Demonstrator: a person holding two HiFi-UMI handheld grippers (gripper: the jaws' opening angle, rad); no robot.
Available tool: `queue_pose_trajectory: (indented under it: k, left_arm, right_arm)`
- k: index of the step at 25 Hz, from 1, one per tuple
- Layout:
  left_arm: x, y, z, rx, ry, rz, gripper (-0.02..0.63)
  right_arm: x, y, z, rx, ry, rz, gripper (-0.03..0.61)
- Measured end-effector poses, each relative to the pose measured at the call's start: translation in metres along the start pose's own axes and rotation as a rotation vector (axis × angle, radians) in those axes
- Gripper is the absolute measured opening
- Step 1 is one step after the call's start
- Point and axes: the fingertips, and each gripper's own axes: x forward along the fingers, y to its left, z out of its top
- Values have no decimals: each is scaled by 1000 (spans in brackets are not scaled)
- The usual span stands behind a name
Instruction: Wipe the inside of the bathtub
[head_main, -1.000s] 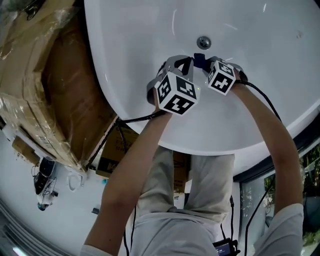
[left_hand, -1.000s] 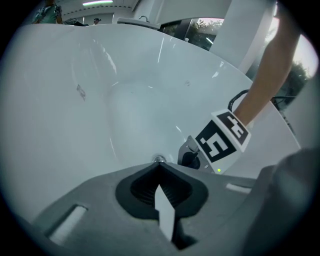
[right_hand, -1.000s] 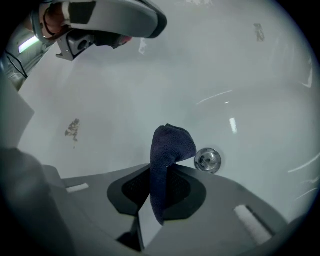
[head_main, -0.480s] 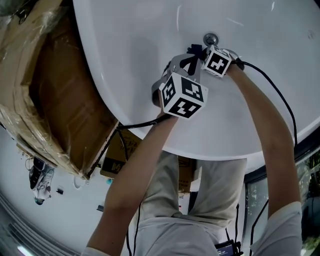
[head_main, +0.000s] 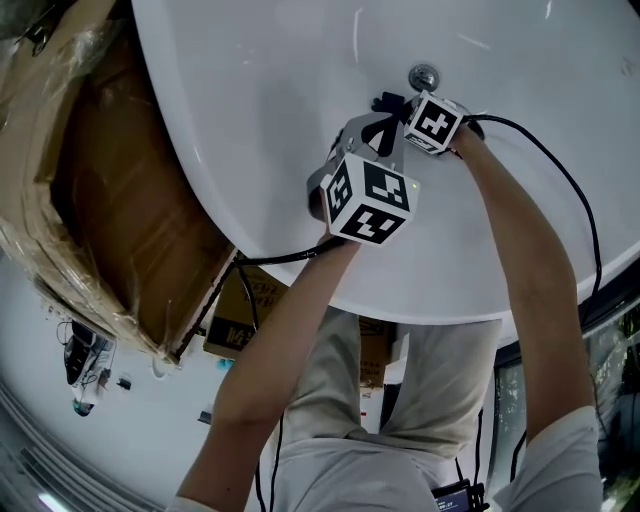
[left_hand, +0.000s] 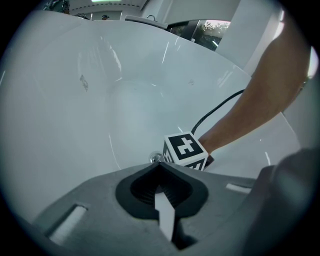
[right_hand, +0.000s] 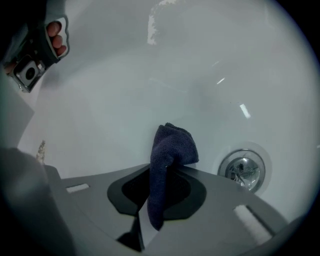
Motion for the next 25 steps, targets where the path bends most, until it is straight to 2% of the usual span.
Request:
queue_pose_trajectory:
  k: [4,16,25]
  left_arm:
    - [-3,-1,1,-3,-4,5,-5]
    - [-15,-11,0,-16,-3,13,-5]
    - [-22,-15,-1,-17,-1,17,-5]
  right_arm:
    - [-3,9,0,4,-25,20,49]
    - [-18,49,3,-85,-17,78,48]
    - [-30,80,5,-102,-64,130,48]
